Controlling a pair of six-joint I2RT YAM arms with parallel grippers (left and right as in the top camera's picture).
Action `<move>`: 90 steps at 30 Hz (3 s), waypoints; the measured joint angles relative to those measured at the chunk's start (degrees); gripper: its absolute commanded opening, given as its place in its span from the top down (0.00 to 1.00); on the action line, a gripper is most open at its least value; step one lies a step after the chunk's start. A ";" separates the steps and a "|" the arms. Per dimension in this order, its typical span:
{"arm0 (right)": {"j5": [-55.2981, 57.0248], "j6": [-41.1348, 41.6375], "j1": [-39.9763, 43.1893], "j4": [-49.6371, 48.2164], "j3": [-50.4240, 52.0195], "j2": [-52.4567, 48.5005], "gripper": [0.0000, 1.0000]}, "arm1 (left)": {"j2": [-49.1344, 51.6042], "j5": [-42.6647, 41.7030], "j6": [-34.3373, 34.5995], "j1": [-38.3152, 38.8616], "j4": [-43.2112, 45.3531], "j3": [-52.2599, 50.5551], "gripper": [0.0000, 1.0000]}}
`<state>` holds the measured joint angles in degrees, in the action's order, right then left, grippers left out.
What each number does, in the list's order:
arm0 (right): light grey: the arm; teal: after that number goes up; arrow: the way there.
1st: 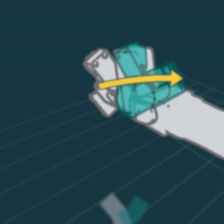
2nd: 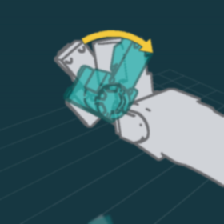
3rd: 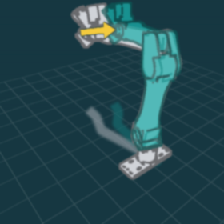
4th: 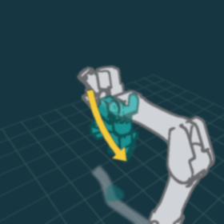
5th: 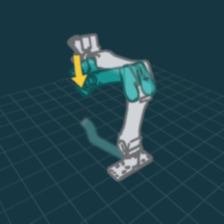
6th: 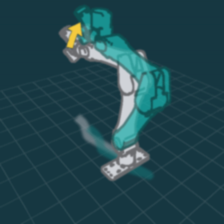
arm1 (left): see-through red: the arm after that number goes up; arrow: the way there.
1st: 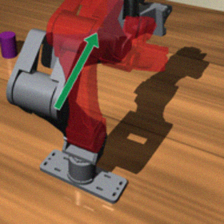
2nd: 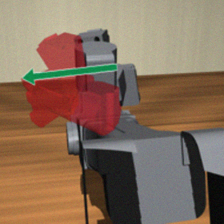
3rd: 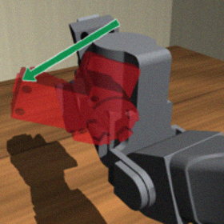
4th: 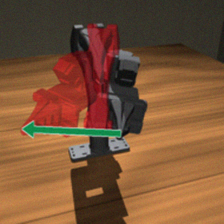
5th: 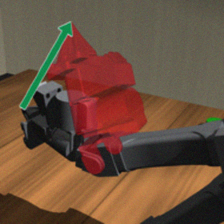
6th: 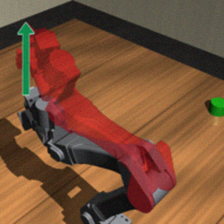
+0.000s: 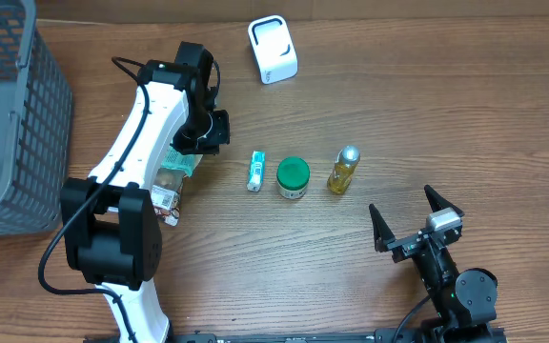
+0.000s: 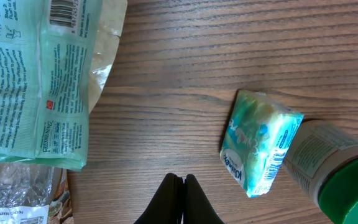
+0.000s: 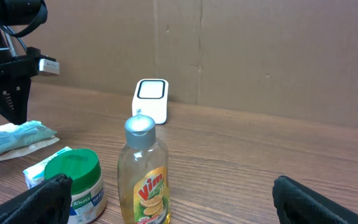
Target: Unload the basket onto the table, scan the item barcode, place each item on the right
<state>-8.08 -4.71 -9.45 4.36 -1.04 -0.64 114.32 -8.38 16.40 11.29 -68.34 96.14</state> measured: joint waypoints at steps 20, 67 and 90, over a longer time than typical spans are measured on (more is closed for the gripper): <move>0.00 0.00 0.00 -0.02 0.00 0.00 0.00 | 0.00 10.45 0.44 1.31 0.37 -0.04 0.76; -0.02 0.00 0.00 -0.02 0.00 0.00 0.00 | 10.62 27.28 -0.50 1.88 4.46 -0.76 0.56; 0.00 0.00 0.00 -0.02 0.00 0.00 0.00 | 10.23 29.79 -0.70 2.14 5.33 -2.73 0.96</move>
<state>-8.08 -4.71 -9.45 4.34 -1.04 -0.64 124.55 21.41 15.70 13.43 -63.00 93.41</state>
